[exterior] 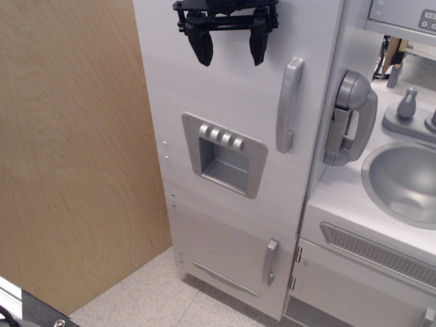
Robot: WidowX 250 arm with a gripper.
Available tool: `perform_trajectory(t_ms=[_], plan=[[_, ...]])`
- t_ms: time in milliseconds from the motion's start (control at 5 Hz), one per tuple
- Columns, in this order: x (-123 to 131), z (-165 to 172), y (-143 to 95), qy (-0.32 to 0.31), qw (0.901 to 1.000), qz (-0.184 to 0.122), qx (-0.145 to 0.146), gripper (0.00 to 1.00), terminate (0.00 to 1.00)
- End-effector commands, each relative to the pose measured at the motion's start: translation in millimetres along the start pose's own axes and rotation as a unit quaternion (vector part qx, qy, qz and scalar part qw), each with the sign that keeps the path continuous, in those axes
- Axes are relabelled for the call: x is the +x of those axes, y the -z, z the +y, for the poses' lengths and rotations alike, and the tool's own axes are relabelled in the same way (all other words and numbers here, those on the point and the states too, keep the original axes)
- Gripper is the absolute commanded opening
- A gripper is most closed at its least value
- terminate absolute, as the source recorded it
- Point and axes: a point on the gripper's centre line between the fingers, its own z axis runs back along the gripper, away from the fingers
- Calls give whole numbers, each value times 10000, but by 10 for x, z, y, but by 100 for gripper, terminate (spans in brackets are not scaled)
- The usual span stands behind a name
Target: Close fridge
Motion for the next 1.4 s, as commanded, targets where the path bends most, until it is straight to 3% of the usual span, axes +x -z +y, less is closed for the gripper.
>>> perform_trajectory(t_ms=[0,200,600,800,1000,1200], plan=[[117,-21,-214,-19,9994,-314,-119,100,0],[33,-14,-298,98,9990,-402,-155,100,0],[-498,227,-492,496,9985,-209,69,100,0],[-772,242,-433,845,9960,-105,263,100,0],[-772,242,-433,845,9960,-105,263,100,0],[-772,242,-433,845,9960,-105,263,100,100]])
